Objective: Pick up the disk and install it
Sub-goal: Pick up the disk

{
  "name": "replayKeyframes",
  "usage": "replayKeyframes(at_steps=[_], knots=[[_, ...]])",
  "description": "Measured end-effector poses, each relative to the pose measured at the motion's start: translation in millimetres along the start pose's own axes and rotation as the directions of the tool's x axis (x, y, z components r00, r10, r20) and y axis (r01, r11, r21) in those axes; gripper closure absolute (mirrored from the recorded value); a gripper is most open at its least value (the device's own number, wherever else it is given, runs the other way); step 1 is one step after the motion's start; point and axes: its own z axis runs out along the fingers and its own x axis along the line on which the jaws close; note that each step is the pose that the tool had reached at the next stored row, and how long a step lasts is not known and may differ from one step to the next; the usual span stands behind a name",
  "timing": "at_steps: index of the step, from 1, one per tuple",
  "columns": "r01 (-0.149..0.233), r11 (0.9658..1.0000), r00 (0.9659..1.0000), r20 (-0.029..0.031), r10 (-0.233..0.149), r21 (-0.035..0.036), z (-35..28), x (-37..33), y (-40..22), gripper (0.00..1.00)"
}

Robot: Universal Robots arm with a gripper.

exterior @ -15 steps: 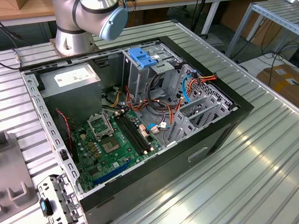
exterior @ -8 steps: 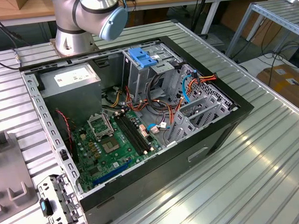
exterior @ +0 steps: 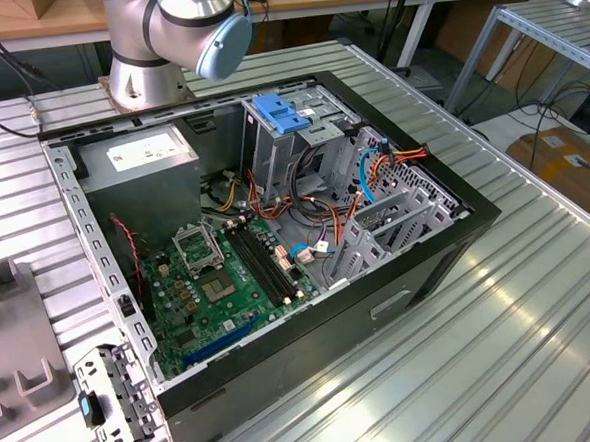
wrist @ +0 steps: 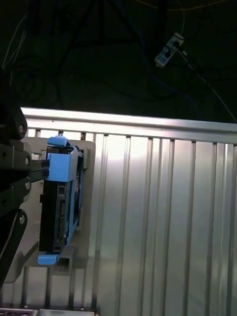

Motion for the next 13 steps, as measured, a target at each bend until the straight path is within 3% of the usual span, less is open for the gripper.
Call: replayKeyframes(at_steps=[3, 6, 8, 13], knots=[[0.055, 0.9985, 0.9985, -0.0025, -0.055, 0.0026, 0.0, 0.0, 0.0, 0.89], [0.112, 0.9937, 0.9937, -0.0053, -0.112, 0.0050, 0.2, 0.0, 0.0, 0.89], [0.153, 0.9881, 0.9882, -0.0075, -0.153, 0.0069, 0.2, 0.0, 0.0, 0.89], [0.252, 0.9677, 0.9678, -0.0130, -0.252, 0.0106, 0.5, 0.0, 0.0, 0.89]])
